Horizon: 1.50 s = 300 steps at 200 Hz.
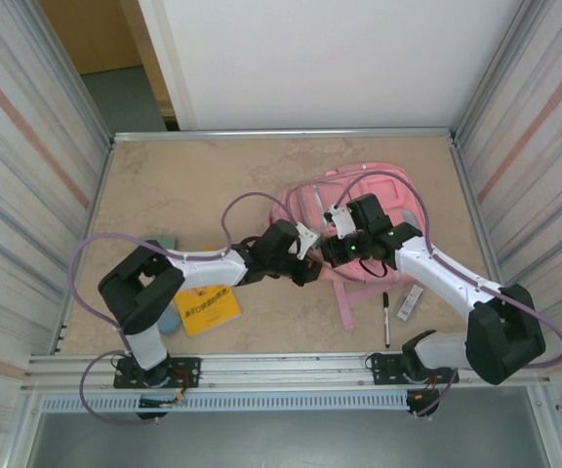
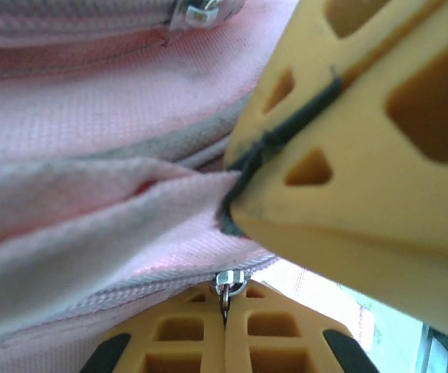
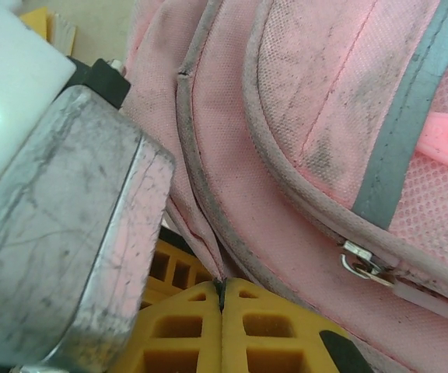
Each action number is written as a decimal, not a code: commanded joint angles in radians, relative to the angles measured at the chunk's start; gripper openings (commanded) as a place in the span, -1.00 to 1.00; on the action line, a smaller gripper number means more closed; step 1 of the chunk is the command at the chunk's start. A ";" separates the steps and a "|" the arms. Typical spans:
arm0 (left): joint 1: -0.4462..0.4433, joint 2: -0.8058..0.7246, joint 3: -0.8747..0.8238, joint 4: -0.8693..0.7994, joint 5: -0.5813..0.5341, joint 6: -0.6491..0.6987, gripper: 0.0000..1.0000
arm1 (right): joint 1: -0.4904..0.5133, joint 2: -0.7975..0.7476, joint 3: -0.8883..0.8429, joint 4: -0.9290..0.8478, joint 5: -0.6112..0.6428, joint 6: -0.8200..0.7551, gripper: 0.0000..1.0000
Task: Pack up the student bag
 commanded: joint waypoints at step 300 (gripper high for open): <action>0.294 -0.292 -0.063 -0.237 -0.022 0.068 -1.00 | 0.128 -0.055 -0.034 0.155 0.165 -0.330 -1.00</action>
